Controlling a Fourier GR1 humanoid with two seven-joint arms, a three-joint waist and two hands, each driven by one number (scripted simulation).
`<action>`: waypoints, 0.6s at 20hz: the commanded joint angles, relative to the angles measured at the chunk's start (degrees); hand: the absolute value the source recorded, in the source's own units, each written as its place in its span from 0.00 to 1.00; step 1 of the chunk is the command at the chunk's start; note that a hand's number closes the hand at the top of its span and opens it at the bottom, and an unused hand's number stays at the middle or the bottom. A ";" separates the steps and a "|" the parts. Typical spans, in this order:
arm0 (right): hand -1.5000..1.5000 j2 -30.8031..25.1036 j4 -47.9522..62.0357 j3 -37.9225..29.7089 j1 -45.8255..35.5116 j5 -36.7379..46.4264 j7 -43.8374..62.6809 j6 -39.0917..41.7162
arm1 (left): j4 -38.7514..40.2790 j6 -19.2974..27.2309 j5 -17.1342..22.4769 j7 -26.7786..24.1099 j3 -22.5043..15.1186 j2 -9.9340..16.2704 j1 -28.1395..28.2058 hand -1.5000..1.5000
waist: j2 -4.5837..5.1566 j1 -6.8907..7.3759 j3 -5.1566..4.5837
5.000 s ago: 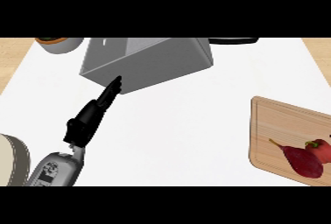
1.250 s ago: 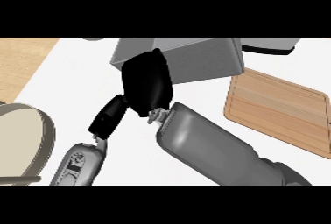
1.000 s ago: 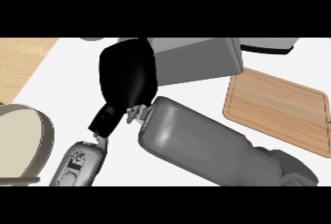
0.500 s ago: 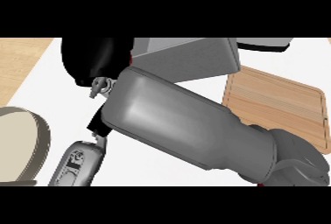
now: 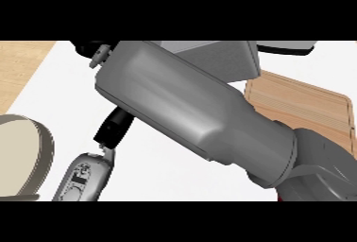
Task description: Pick the bell pepper from the cutting board and place it in the cardboard box
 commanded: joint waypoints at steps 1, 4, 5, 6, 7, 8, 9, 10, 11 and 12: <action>1.00 0.08 7.43 0.40 -2.49 -0.98 -1.64 -4.36 | -1.07 0.45 -0.38 0.41 -0.35 -0.35 0.30 0.50 | 0.24 -0.10 0.00; 1.00 0.08 11.89 1.69 -3.09 -0.30 -3.31 -5.86 | -0.31 1.19 -1.34 -0.27 -0.95 -0.93 0.39 0.50 | 0.55 -0.24 -0.01; 1.00 0.08 13.05 2.04 -3.48 -0.04 -4.49 -6.50 | 0.96 0.46 -0.83 0.43 -0.45 -0.79 -1.29 0.50 | 0.88 -0.29 -0.04; 1.00 0.08 13.91 2.50 -3.64 -0.61 -3.81 -6.03 | -0.40 0.88 -1.33 0.19 -0.48 -0.23 0.11 0.50 | 0.57 0.29 -0.03; 1.00 0.08 15.96 2.52 -3.23 -0.01 -5.72 -6.85 | -0.22 0.22 -0.30 0.83 0.63 0.33 -0.32 0.50 | 0.75 -0.05 -0.01; 1.00 0.09 16.18 3.63 -1.88 0.04 -6.55 -8.05 | -0.59 0.74 -0.44 2.04 0.07 -1.05 -2.48 0.50 | 0.84 -0.15 0.01; 1.00 0.09 17.81 3.07 -2.60 -0.49 -7.20 -6.95 | -0.59 -0.50 0.28 -0.92 -0.21 -0.14 1.32 0.50 | 0.96 0.71 -0.06; 1.00 0.09 19.20 3.48 -1.88 -0.09 -8.42 -7.74 | -0.16 0.54 -1.30 -0.79 -1.41 -1.04 0.32 0.50 | 1.11 0.18 -0.02; 1.00 0.09 18.98 4.14 -2.05 -0.73 -7.54 -6.59 | -0.40 0.61 -1.35 -0.19 -1.67 -1.22 0.95 0.50 | 0.77 0.43 -0.01; 1.00 0.09 19.65 4.15 -1.48 -0.63 -7.26 -8.43 | 0.18 -0.32 -0.62 0.22 -0.59 -0.42 -0.91 0.50 | 1.10 0.63 -0.02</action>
